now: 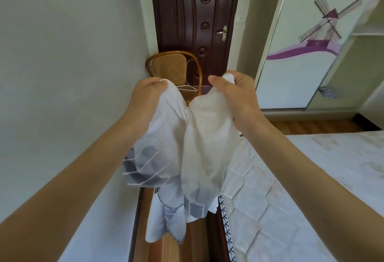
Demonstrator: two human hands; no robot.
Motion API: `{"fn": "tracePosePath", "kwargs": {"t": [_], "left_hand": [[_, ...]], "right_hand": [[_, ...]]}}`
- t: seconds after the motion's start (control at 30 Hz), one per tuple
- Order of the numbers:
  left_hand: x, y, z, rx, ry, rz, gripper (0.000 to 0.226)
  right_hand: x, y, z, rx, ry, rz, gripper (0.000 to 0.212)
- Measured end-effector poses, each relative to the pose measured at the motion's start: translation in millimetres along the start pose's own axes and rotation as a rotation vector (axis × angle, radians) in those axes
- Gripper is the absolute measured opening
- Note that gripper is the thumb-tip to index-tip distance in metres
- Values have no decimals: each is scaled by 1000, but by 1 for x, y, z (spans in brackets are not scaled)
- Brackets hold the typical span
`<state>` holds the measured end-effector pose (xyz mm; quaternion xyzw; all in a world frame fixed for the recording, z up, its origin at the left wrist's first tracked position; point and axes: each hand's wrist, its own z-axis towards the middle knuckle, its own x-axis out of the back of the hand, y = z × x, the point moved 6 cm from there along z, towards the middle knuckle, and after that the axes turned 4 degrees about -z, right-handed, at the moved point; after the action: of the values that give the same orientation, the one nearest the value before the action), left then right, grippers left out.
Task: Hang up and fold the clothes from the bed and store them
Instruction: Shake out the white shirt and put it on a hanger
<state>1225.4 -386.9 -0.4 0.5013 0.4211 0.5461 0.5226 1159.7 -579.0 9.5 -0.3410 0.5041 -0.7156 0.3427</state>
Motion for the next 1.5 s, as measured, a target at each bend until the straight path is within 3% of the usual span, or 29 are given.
{"fn": "tracePosePath", "kwargs": {"t": [0.13,0.3,0.7,1.03,1.2,1.33,1.5], "left_hand": [[-17,11,63,-69,-22,12,38],[-33,3,128,-74,-12,32,41],[-45,-35,320,-40,5,-17,22],[-60,-37,481,-65,-114,-53,16],[-65,-51,540,-45,-132,-88,46],[-73,-70,596,-8,-85,-49,19],[-105,-81,668,9,-77,-33,21]], "right_hand": [[-13,0,75,45,-42,14,26],[-34,19,142,46,-90,75,31],[-124,57,304,77,-58,-21,27],[-184,76,437,59,22,-9,30],[-208,94,495,45,29,-2,29],[-234,110,546,46,-10,-9,27],[-247,133,622,40,-26,-11,27]]}}
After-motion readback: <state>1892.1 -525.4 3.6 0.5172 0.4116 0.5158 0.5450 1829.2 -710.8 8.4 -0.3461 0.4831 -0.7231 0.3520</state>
